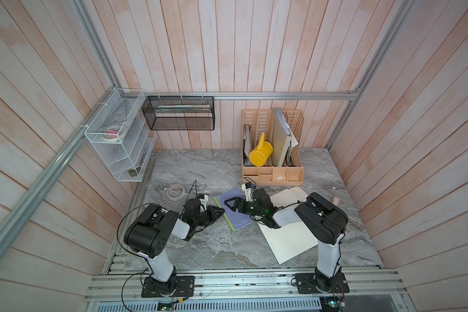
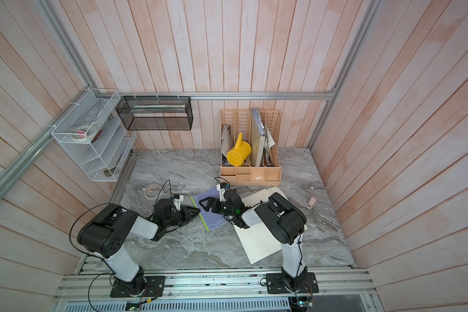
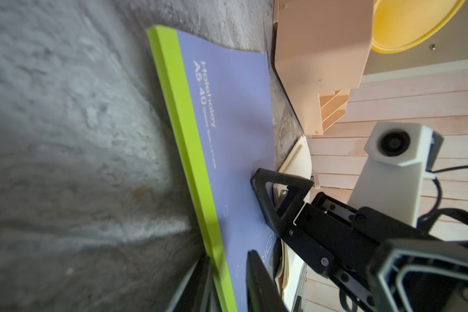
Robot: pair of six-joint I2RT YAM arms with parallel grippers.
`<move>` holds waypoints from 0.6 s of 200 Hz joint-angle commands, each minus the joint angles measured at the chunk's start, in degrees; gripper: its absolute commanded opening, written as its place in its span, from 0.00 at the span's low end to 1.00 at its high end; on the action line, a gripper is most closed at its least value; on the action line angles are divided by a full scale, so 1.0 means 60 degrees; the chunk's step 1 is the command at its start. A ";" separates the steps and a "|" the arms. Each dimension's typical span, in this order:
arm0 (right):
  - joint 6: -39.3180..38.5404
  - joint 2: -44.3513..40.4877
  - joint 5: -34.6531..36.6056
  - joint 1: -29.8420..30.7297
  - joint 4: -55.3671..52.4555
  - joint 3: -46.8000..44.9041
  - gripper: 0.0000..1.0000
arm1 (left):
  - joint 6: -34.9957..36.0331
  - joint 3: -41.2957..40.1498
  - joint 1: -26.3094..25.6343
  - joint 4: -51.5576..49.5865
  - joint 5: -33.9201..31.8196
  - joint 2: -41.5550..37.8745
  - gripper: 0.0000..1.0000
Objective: Close the notebook
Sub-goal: Move the notebook to the center of the board.
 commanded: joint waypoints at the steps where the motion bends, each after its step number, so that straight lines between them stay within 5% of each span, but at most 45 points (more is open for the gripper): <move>1: 0.0423 0.0973 -0.0380 0.0252 -0.2006 -0.0492 0.98 | 0.0428 0.0340 -0.0034 -0.0782 -0.0409 -0.0119 0.29; 53: 0.0396 0.0885 -0.0407 0.0266 -0.2006 -0.0502 0.98 | 0.0374 0.0373 -0.0049 -0.0670 -0.0330 0.0060 0.32; 93: 0.0634 0.1175 -0.0580 0.0263 -0.1519 -0.0574 0.98 | 0.0882 0.0804 -0.0034 -0.2210 -0.0505 0.0118 0.38; 120: 0.0801 0.1355 -0.0696 0.0279 -0.1196 -0.0617 0.98 | 0.0228 0.0366 0.0051 -0.0023 0.0417 0.0881 0.43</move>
